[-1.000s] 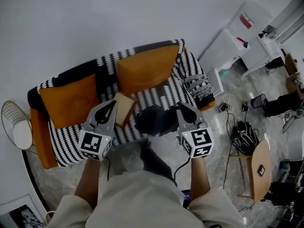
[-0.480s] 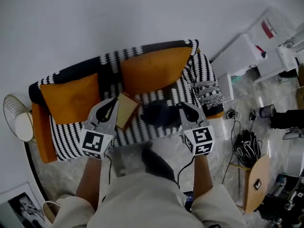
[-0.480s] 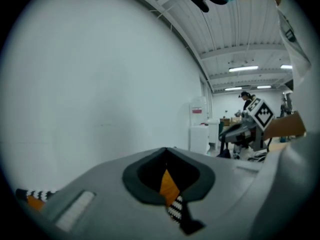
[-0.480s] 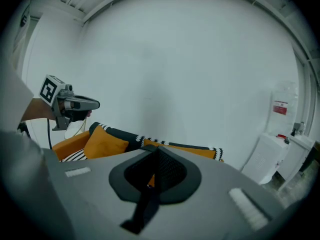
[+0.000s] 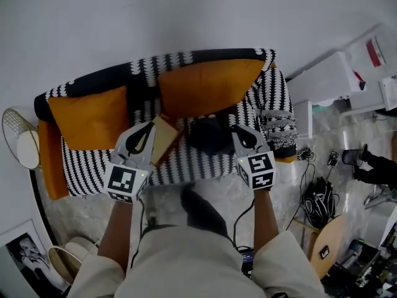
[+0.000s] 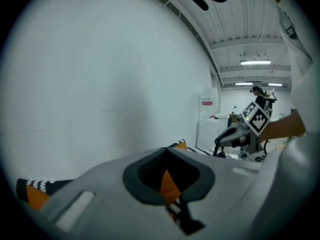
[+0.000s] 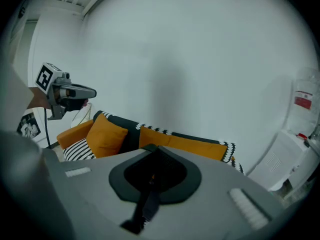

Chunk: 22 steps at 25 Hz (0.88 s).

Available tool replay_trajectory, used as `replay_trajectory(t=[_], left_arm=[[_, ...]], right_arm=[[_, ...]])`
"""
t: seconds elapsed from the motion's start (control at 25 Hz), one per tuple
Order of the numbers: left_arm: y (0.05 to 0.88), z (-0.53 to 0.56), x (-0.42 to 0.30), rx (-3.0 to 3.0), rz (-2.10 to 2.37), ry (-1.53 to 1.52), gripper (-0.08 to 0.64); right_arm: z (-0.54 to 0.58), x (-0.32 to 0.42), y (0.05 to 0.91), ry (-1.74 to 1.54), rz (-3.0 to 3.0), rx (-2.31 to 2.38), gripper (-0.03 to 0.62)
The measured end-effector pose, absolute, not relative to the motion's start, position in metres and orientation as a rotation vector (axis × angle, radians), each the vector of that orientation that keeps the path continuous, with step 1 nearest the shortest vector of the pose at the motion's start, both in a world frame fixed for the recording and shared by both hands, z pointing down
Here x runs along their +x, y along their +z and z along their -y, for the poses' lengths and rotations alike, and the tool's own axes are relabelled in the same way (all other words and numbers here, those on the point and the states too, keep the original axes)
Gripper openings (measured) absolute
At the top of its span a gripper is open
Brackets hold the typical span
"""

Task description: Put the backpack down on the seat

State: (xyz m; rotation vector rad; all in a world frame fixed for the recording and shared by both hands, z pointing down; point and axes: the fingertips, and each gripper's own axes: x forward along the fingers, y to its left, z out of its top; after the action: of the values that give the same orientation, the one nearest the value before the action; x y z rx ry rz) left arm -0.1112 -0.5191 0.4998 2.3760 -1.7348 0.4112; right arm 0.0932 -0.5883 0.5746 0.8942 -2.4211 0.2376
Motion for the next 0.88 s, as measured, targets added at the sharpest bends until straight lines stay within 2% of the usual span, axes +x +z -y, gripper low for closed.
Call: replay_trajectory(t=[0.48, 0.88], left_arm=[[0.533, 0.566, -0.12, 2.274, 1.76, 0.479, 0.002], [0.552, 0.586, -0.122, 2.217, 1.766, 0.49, 0.002]], right_arm=[[0.664, 0.084, 0.658, 0.311, 2.34, 0.778, 0.008], [0.737, 0.077, 0.683, 0.399, 2.36, 0.847, 0.009]])
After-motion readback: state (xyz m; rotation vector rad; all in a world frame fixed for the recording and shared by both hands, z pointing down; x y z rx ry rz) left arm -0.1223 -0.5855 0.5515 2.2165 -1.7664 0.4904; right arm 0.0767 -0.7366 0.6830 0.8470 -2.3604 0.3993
